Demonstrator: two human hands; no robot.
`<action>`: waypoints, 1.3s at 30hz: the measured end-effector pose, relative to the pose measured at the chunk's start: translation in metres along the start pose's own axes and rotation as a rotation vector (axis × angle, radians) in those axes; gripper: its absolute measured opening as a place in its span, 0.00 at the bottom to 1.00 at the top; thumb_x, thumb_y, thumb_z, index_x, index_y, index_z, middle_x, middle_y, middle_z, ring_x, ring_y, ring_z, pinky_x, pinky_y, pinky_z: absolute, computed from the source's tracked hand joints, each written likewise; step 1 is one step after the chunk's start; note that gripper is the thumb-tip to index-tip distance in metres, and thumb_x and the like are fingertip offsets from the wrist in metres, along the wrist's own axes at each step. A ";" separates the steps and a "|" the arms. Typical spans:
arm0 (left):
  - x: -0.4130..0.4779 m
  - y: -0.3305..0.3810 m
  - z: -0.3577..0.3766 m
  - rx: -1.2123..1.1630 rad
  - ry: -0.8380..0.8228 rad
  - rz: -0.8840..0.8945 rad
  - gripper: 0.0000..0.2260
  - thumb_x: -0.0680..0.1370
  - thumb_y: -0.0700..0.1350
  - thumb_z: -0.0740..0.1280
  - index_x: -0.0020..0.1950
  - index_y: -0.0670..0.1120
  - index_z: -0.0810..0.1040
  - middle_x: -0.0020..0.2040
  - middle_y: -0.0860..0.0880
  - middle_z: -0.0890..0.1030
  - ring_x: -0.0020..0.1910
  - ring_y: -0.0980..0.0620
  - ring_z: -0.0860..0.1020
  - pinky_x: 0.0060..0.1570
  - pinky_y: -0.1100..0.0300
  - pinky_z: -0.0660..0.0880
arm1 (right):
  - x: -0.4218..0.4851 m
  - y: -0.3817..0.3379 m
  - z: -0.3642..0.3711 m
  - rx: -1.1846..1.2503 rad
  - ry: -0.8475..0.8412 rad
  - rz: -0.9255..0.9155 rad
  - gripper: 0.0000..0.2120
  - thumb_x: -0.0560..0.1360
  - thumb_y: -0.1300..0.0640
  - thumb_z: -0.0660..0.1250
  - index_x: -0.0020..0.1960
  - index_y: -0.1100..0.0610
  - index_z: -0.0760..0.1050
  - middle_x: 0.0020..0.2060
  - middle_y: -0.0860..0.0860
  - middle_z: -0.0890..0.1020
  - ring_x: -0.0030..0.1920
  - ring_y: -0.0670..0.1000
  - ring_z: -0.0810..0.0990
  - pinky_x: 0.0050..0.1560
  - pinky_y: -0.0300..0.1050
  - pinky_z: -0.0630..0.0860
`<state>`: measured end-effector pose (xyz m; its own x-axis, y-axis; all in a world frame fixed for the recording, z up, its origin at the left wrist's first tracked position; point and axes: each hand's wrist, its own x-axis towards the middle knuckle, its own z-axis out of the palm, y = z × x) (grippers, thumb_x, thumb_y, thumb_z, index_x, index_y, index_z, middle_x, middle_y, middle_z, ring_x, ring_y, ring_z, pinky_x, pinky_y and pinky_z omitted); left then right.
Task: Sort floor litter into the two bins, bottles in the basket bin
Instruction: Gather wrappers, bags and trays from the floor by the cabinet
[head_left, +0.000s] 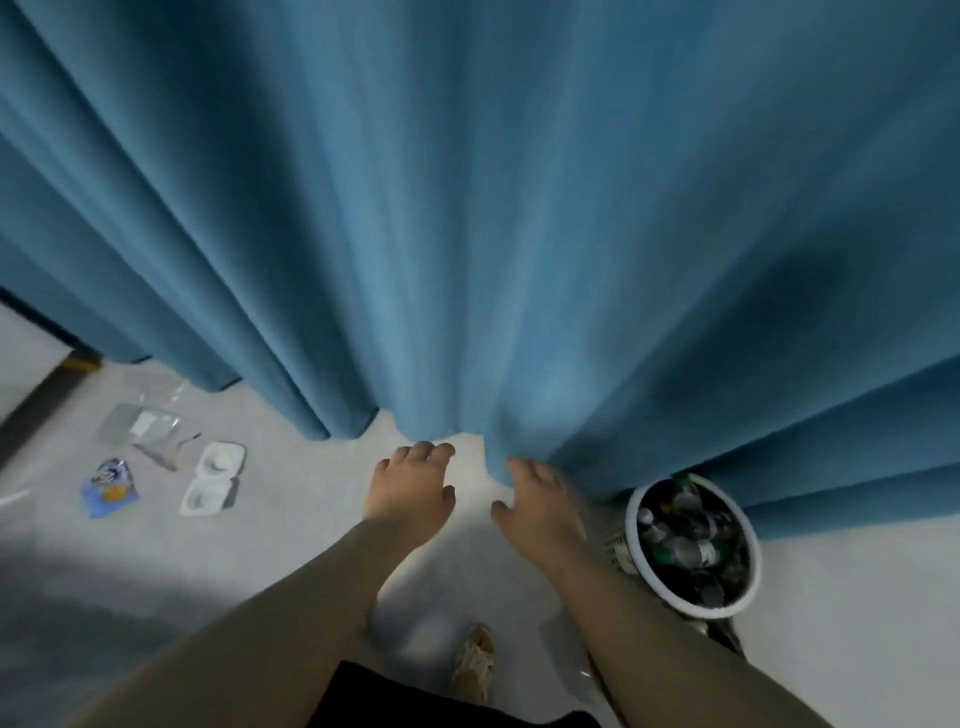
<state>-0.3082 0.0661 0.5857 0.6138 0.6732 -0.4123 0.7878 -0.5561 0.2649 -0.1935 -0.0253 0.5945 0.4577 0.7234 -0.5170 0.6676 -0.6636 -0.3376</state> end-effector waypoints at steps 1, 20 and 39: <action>-0.003 -0.016 -0.004 -0.021 0.009 -0.040 0.22 0.79 0.48 0.58 0.73 0.50 0.60 0.72 0.49 0.66 0.70 0.46 0.64 0.67 0.53 0.62 | 0.006 -0.017 0.003 -0.030 -0.013 -0.029 0.24 0.76 0.52 0.60 0.71 0.52 0.60 0.70 0.52 0.65 0.67 0.56 0.66 0.64 0.47 0.64; -0.075 -0.367 -0.074 -0.308 0.128 -0.597 0.22 0.79 0.48 0.59 0.73 0.49 0.61 0.72 0.48 0.66 0.69 0.45 0.66 0.67 0.52 0.63 | 0.067 -0.381 0.145 -0.304 -0.308 -0.475 0.23 0.76 0.53 0.60 0.70 0.53 0.62 0.68 0.52 0.66 0.67 0.56 0.66 0.64 0.49 0.66; -0.023 -0.520 -0.080 -0.613 0.119 -0.970 0.22 0.79 0.48 0.58 0.73 0.50 0.60 0.72 0.48 0.66 0.69 0.45 0.66 0.66 0.50 0.65 | 0.194 -0.542 0.201 -0.614 -0.518 -0.743 0.23 0.75 0.53 0.60 0.70 0.52 0.62 0.68 0.53 0.67 0.65 0.58 0.67 0.62 0.50 0.68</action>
<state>-0.7282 0.3788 0.5277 -0.2883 0.7480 -0.5978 0.8033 0.5288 0.2742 -0.5847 0.4360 0.5188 -0.3872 0.6407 -0.6630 0.9197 0.2178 -0.3267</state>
